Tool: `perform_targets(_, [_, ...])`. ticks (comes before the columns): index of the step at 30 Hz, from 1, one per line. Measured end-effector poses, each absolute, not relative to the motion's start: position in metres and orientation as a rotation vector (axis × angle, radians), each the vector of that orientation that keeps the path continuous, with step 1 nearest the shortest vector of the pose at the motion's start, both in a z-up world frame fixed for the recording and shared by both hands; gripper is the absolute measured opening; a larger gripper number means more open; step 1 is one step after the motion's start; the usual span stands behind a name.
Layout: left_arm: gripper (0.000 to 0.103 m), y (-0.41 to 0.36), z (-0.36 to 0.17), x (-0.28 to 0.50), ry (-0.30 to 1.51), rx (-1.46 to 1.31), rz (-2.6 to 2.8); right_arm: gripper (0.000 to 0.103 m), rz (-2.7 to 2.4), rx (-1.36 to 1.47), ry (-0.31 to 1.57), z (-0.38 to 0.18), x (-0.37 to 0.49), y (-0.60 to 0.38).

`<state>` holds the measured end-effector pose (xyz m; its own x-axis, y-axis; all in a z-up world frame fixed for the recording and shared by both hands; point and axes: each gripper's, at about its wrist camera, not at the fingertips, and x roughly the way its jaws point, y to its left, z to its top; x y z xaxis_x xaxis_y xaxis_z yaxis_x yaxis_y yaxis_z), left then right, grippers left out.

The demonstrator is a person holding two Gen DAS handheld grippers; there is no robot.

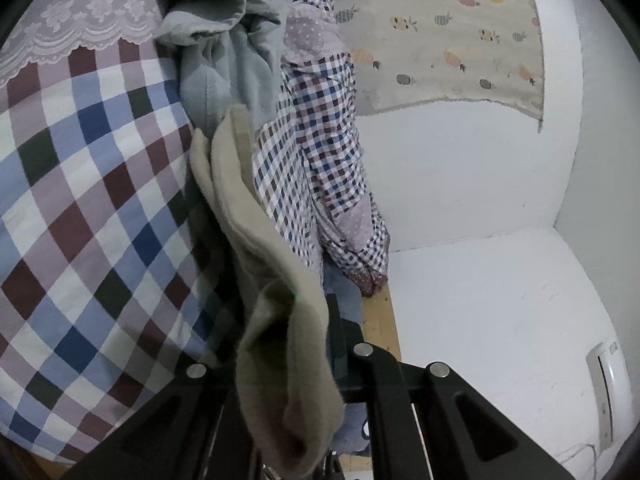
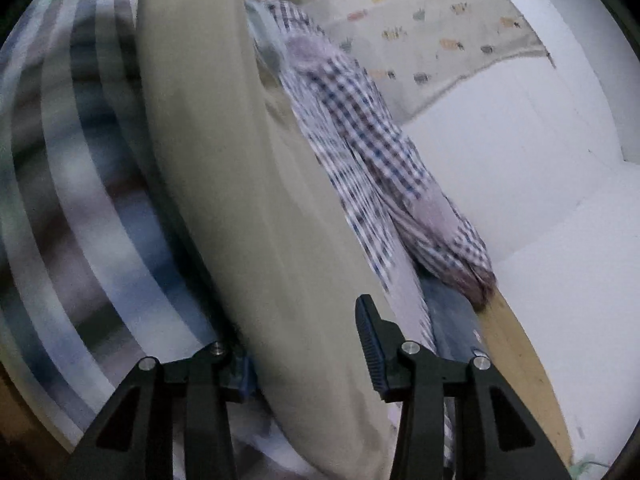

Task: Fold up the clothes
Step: 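Grasp the khaki shirt with the right gripper and lift it while the left gripper holds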

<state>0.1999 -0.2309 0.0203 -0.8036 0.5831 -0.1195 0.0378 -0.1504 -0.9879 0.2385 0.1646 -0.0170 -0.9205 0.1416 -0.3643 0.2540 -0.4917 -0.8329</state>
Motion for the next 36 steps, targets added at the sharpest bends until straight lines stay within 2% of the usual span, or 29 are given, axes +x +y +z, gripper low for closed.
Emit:
perform_targets(9, [0.004, -0.228, 0.027, 0.197, -1.731, -0.703, 2.057, 0.045, -2.568, 0.632, 1.728, -0.025, 0.233, 0.232])
perform_targets(12, [0.004, -0.233, 0.029, 0.201, -1.732, -0.7, 2.082, 0.044, -2.577, 0.742, 1.704, -0.028, 0.225, 0.25])
perform_targets(15, [0.004, -0.236, 0.03, 0.203, -1.73, -0.706, 2.097, 0.045, -2.561, 0.68, 1.714, -0.027, 0.235, 0.252])
perform_targets(19, [0.004, -0.237, 0.029, 0.203, -1.729, -0.732, 2.107, 0.045, -2.459, 0.522, 1.893, -0.042, 0.254, 0.243])
perform_targets(28, [0.004, -0.242, 0.019, 0.209, -1.737, -0.774, 2.126, 0.045, -2.207, 0.238, 2.134, -0.066, 0.29, 0.231])
perform_targets(30, [0.004, -0.243, 0.018, 0.209, -1.736, -0.782, 2.132, 0.039, -2.128, 0.206, 2.16, -0.07, 0.289, 0.235])
perform_targets(31, [0.004, -0.244, 0.018, 0.209, -1.735, -0.786, 2.136, 0.027, -2.09, 0.21, 2.164, -0.071, 0.285, 0.237])
perform_targets(32, [0.004, -0.244, 0.017, 0.209, -1.734, -0.791, 2.14, 0.008, -2.056, 0.228, 2.165, -0.073, 0.282, 0.24])
perform_targets(36, [0.004, -0.246, 0.015, 0.206, -1.734, -0.806, 2.149, 0.004, -2.046, 0.332, 2.098, -0.069, 0.278, 0.254])
